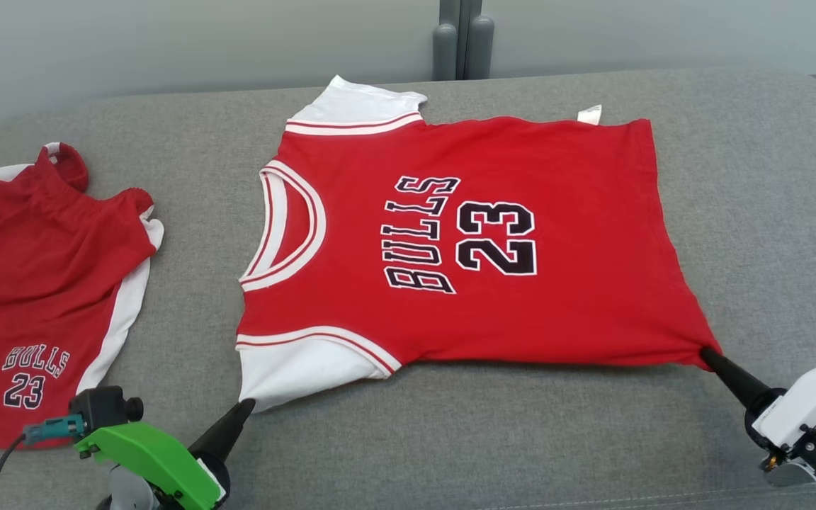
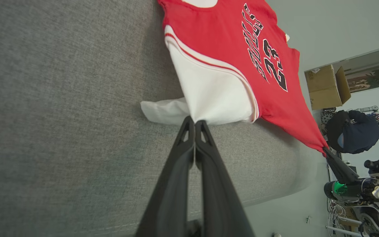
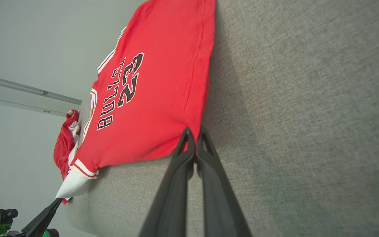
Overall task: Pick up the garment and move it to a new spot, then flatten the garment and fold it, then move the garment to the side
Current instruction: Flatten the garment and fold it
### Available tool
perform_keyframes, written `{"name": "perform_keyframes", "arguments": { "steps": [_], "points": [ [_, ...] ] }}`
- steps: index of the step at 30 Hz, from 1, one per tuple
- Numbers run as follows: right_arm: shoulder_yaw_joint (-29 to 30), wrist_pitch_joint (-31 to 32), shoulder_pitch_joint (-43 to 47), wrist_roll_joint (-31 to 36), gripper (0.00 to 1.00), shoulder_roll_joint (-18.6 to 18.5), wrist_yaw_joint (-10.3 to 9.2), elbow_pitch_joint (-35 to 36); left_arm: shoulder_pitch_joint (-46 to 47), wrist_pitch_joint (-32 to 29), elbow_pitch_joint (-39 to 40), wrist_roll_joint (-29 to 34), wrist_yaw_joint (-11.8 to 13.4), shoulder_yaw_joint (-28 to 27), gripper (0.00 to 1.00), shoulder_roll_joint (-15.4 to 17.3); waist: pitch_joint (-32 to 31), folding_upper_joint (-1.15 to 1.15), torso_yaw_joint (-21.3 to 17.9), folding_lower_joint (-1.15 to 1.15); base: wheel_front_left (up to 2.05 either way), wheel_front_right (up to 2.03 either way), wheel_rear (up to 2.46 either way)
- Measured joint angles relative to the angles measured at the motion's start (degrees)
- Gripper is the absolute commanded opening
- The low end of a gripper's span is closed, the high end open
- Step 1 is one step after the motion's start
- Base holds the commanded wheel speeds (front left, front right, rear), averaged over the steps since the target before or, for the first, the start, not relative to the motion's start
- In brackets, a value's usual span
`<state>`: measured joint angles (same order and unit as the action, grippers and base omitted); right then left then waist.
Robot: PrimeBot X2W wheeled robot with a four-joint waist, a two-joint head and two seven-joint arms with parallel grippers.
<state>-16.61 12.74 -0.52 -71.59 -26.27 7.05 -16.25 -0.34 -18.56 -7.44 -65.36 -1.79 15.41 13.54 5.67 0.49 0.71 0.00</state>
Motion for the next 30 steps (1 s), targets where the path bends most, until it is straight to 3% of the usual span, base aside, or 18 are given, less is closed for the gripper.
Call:
{"name": "perform_keyframes", "arguments": {
  "steps": [5, 13, 19, 30],
  "points": [
    [1.7, -0.69, 0.02, -0.24, 0.0, -1.31, 0.0, 1.07, -1.05, -1.41, 2.63, -5.19, 0.32, -2.0, 0.0, -0.92, 0.17, 0.0, -0.07, 0.0, 0.0, 0.0, 0.0],
    [1.56, -0.69, 0.41, -0.6, 0.0, -3.03, 0.0, 1.42, -2.65, -3.71, 4.85, -4.47, 1.8, -0.41, 0.0, 0.59, 0.61, 0.0, -0.03, 0.0, 0.0, 0.0, 0.0],
    [0.1, -1.12, 1.21, 1.35, 0.0, -3.08, 0.0, 0.53, -3.8, -4.65, 5.5, -6.49, 2.76, -0.45, 0.0, -1.0, 1.13, 0.0, -0.02, 0.0, 0.0, 0.0, 0.0],
    [-1.51, -3.25, 1.2, 3.49, 0.0, -2.05, 0.0, -1.3, -3.81, -4.02, 4.7, -5.16, 3.96, -0.86, 0.0, -0.81, 2.05, 0.0, -0.03, 0.0, 0.0, 0.0, 0.0]
  ]
}}
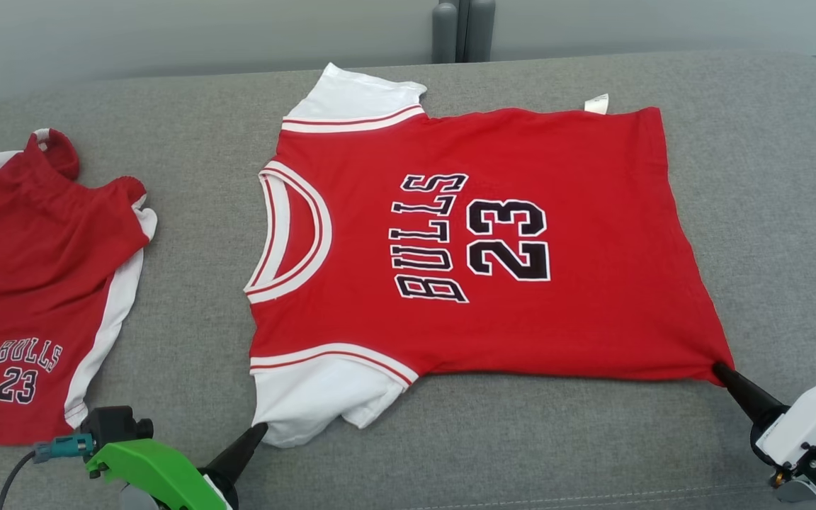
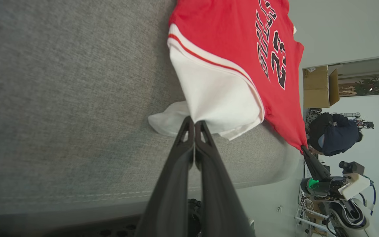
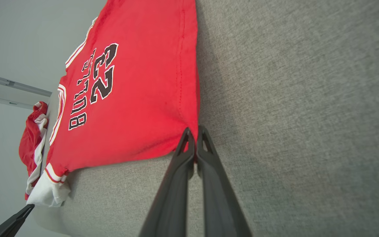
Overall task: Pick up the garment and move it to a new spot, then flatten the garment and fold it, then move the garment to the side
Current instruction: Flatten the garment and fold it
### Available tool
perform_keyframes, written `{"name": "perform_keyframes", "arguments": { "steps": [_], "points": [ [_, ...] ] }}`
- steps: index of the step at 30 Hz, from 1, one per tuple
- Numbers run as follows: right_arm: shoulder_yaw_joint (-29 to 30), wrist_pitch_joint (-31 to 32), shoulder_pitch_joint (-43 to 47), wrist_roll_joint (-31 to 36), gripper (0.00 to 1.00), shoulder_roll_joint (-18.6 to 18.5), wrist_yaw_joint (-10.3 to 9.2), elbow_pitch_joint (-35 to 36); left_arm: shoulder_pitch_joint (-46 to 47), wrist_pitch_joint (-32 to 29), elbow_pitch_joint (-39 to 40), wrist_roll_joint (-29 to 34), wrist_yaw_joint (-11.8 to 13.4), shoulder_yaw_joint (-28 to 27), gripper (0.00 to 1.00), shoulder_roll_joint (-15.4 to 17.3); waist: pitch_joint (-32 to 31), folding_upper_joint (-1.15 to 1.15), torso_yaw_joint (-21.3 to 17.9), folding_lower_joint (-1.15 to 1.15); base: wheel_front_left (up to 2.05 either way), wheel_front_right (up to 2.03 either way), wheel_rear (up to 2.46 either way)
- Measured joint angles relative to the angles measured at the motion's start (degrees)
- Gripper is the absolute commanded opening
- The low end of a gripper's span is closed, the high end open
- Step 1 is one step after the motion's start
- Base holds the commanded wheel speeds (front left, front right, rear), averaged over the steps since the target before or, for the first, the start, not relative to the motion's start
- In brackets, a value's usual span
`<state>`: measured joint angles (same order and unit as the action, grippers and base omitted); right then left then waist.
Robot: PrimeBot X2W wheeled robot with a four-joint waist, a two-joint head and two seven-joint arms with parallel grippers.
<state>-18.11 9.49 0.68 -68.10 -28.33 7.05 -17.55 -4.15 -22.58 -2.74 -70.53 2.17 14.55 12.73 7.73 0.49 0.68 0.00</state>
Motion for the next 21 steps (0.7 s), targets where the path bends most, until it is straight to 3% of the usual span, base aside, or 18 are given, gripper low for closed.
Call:
{"name": "perform_keyframes", "arguments": {
  "steps": [8, 9, 12, 13, 14, 21],
  "points": [
    [-1.08, -1.59, -0.06, 1.24, 0.0, 1.34, 0.0, -1.56, 0.04, 1.05, -0.46, 0.47, 0.38, 0.01, 0.0, -0.18, 0.66, 0.0, 0.02, 0.0, 0.0, 0.0, 0.0],
    [-1.13, -2.0, -0.09, 1.32, 0.11, 1.44, 0.0, -1.67, 0.04, 1.24, -0.47, 0.47, 0.38, 0.02, 0.23, -0.25, 0.7, 0.0, 0.01, 0.0, 0.0, 0.0, 0.0],
    [-1.22, -2.77, -0.21, 1.64, 0.59, 1.66, 0.0, -1.82, 0.06, 1.53, -0.58, 0.69, 0.37, 0.11, 0.78, -0.37, 0.77, 0.0, -0.01, 0.0, 0.0, 0.0, 0.0],
    [-1.22, -2.99, -0.23, 1.65, 0.91, 1.77, 0.0, -1.91, 0.07, 1.54, -0.63, 0.7, 0.35, 0.15, 0.96, -0.37, 0.77, 0.0, -0.01, 0.0, 0.0, 0.0, 0.0],
    [-1.23, -3.2, -0.24, 1.65, 1.0, 1.87, 0.0, -2.03, 0.07, 1.54, -0.65, 0.7, 0.34, 0.19, 1.0, -0.37, 0.77, 0.0, -0.01, 0.0, 0.0, 0.0, 0.0],
    [-1.13, -5.04, -0.59, 1.65, 1.0, 2.83, 0.0, -2.11, 0.23, 2.49, -0.32, 3.09, -0.16, 0.36, 1.0, 0.43, 0.62, 0.0, 0.1, 0.0, 0.0, 0.0, 0.0]
  ]
}}
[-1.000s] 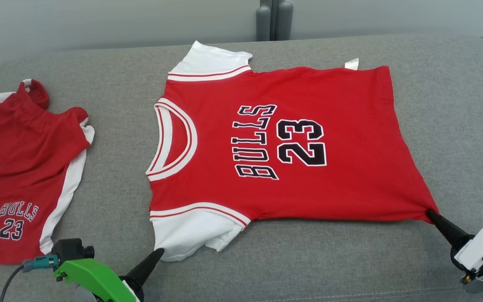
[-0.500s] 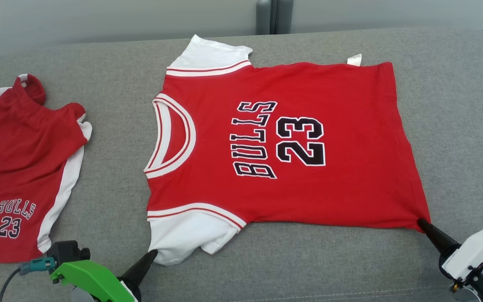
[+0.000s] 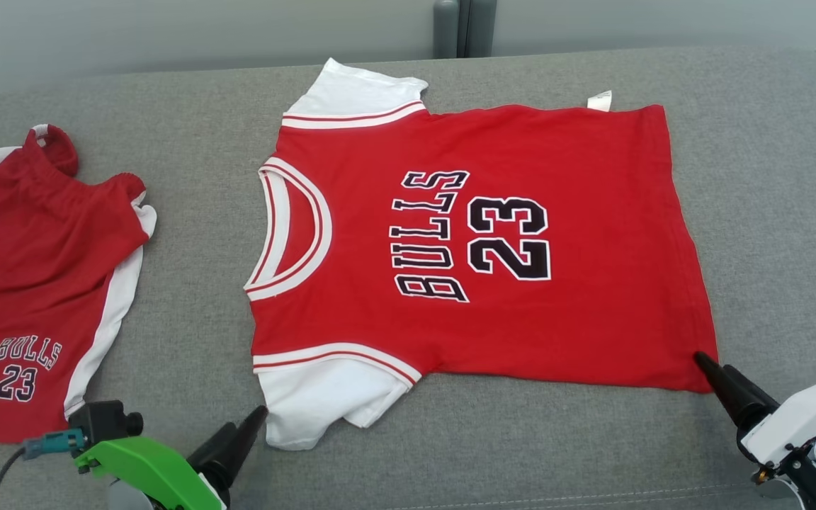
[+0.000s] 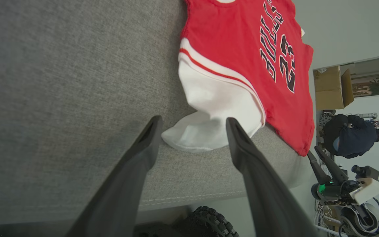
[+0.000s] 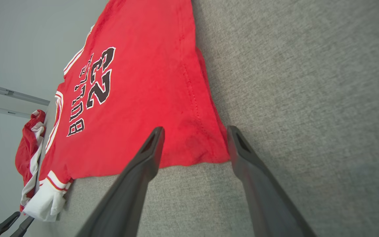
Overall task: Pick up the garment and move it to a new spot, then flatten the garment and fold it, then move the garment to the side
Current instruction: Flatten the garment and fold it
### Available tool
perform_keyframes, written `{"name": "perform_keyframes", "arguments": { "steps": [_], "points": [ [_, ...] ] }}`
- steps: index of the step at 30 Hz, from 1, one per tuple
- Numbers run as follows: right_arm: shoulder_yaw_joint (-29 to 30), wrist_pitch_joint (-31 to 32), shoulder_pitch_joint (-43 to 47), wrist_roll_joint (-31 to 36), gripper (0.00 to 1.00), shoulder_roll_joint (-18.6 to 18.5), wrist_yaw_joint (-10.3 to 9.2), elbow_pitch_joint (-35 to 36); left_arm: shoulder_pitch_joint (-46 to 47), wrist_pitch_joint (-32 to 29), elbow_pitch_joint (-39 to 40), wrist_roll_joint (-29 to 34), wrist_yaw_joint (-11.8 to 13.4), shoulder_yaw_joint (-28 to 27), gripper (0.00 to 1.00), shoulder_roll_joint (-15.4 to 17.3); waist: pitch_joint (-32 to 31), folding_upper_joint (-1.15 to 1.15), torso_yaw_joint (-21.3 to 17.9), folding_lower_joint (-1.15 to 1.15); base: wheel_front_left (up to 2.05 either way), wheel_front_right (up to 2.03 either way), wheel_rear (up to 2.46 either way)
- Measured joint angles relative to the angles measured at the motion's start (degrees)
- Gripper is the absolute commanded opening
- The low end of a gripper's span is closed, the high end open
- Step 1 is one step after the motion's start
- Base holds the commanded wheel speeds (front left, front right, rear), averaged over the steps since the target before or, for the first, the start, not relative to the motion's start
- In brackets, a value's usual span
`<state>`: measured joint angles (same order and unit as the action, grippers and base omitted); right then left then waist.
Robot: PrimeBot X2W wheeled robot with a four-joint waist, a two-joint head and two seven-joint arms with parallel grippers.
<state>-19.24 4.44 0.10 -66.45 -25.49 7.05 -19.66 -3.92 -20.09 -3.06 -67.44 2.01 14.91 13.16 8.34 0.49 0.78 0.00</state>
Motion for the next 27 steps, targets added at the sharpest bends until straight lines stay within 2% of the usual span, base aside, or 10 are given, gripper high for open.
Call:
{"name": "perform_keyframes", "arguments": {
  "steps": [10, 22, 27],
  "points": [
    [2.43, -5.43, -0.99, 1.57, 1.0, -1.54, 0.0, 0.98, 2.29, 4.59, 3.97, 12.09, -0.59, 0.8, 1.0, 5.89, -0.6, 0.0, 0.18, 0.0, 0.0, 0.0, 0.0],
    [5.63, -17.75, -3.25, 8.84, 1.0, -1.78, -0.01, 7.93, 5.13, 15.56, 10.21, 22.83, 0.65, -0.46, 1.0, 6.09, -0.82, 0.0, -0.71, 0.0, 0.0, 0.0, 0.0],
    [6.19, -18.44, -4.87, 12.18, 1.0, -1.32, -1.15, 11.41, 5.3, 20.13, 11.02, 25.86, 1.37, -1.62, 1.0, 5.61, -0.76, 0.0, -0.99, 0.0, 0.0, 0.0, 0.0]
  ]
}}
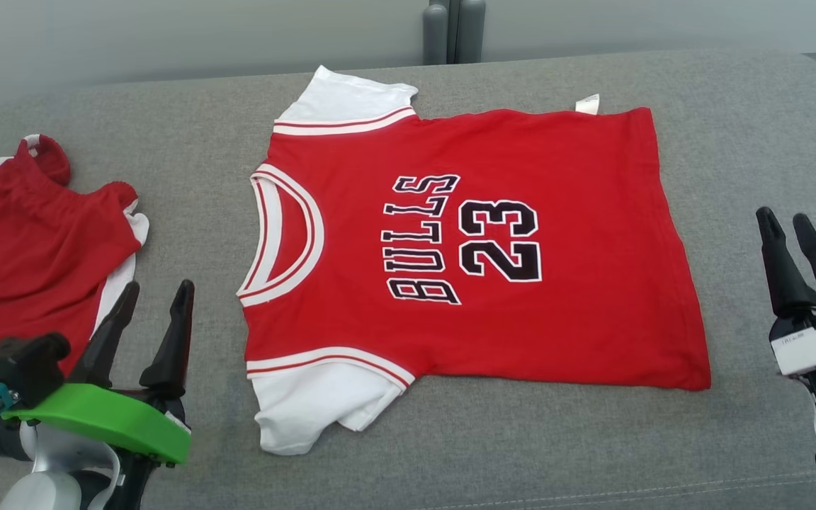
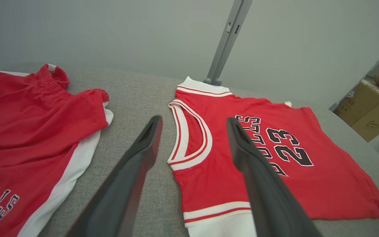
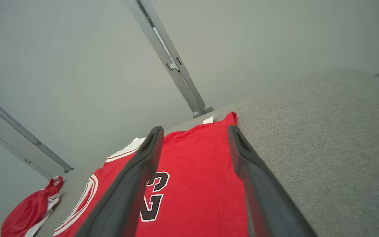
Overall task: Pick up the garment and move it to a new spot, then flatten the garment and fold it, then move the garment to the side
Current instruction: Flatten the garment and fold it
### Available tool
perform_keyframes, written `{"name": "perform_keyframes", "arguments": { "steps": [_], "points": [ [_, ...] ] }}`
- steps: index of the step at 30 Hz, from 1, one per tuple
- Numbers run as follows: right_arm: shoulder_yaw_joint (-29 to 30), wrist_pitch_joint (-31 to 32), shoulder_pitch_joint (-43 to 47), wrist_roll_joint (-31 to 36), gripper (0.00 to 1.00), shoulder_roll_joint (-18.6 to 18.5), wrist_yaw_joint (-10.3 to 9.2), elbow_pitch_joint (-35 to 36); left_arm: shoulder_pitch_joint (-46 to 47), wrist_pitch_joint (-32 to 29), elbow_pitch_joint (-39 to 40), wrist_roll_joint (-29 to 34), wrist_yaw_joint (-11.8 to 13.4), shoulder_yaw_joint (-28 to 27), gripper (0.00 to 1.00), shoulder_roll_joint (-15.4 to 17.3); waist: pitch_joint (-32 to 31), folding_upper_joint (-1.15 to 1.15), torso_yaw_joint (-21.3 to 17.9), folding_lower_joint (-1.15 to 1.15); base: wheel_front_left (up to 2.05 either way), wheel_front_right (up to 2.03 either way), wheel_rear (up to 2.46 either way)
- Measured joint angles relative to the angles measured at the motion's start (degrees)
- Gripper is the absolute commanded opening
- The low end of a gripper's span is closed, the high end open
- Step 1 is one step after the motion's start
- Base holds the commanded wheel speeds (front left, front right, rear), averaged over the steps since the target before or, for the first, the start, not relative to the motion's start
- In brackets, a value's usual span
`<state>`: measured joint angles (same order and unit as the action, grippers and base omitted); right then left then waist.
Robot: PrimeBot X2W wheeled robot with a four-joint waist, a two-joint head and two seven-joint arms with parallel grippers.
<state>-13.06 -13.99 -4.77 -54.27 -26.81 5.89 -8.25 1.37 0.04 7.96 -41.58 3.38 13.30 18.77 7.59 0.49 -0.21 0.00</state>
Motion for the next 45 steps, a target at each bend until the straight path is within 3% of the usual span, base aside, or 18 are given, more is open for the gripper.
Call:
{"name": "perform_keyframes", "arguments": {
  "steps": [6, 14, 20, 29, 45],
  "points": [
    [0.07, -0.36, -1.86, 4.8, 1.0, 1.56, -1.59, 4.21, 0.88, 4.7, -0.22, 3.9, 0.24, 0.3, 1.0, -1.23, -0.37, 0.0, -0.2, 0.0, 0.0, 0.0, 0.0],
    [3.03, -0.45, -1.79, 10.69, 1.0, 3.25, -7.34, 7.28, 1.06, 9.76, -0.67, 7.14, 1.44, 0.0, 1.0, -2.07, -1.8, 0.0, -0.2, 0.0, 0.0, 0.0, 0.0],
    [3.97, -0.45, -1.7, 16.94, 1.0, 3.44, -9.36, 10.35, 1.05, 12.16, -1.82, 10.13, 1.87, -0.02, 1.0, -2.09, -2.16, 0.0, -0.36, 0.0, 0.0, 0.0, 0.0],
    [1.51, -0.45, 2.72, 23.25, 1.0, 3.25, -10.62, 9.96, 0.93, 12.71, -3.93, 14.97, 2.16, 1.35, 1.0, -1.55, -3.17, 0.0, -0.46, 0.0, 0.0, 0.0, 0.0],
    [2.04, -0.45, 4.45, 25.8, 1.0, 5.32, -11.67, 10.25, 0.82, 13.66, -5.69, 16.74, 2.45, 1.55, 1.0, -3.21, -3.44, 0.0, -0.45, 0.0, 0.0, 0.0, 0.0]
  ]
}}
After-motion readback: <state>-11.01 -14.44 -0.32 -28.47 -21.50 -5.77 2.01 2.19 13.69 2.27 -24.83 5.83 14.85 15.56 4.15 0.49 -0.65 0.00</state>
